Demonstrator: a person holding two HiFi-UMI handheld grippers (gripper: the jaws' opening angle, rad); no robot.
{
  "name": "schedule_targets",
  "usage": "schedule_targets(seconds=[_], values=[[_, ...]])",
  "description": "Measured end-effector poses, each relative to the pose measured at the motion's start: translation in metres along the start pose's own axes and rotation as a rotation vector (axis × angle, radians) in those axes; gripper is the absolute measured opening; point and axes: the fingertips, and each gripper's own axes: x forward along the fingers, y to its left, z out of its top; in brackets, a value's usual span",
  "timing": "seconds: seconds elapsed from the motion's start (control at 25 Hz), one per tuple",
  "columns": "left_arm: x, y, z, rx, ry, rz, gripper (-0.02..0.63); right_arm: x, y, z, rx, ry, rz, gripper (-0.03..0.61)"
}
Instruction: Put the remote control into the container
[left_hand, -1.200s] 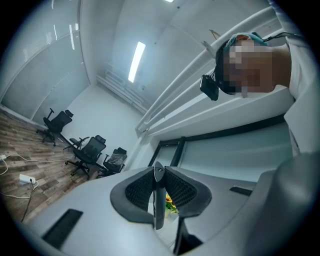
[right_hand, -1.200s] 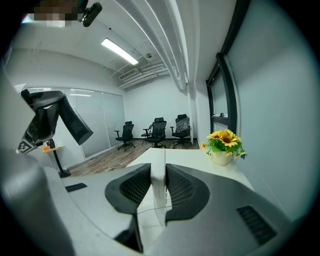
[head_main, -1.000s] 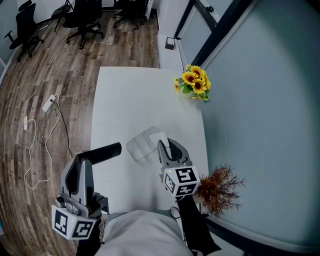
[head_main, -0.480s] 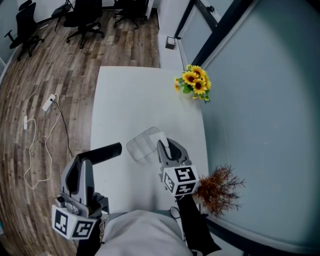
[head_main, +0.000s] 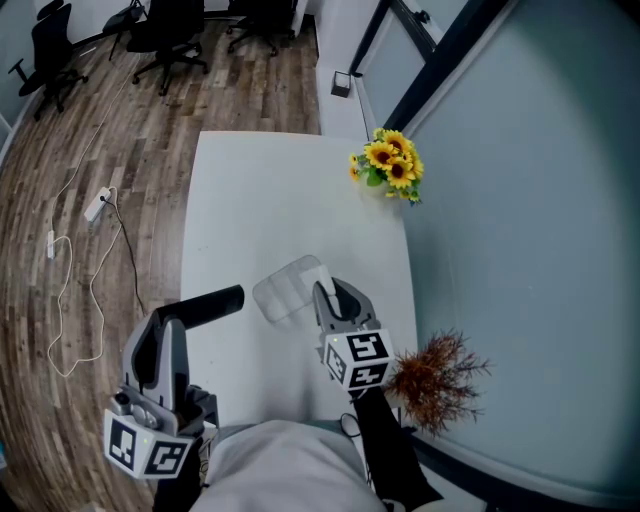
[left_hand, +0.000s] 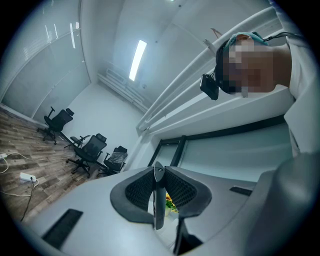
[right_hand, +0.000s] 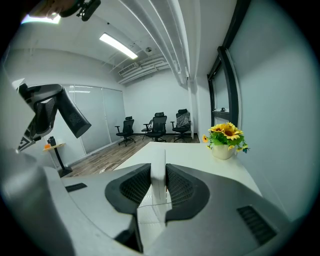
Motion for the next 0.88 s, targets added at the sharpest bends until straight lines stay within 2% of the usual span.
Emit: schedule_targets(seconds=[0.88], values=[[0.002, 0.003, -0.001, -0.008, 0.006, -0.002, 0.072, 0.013, 0.0, -0.018, -0.011, 0.07, -0.004, 0.091]])
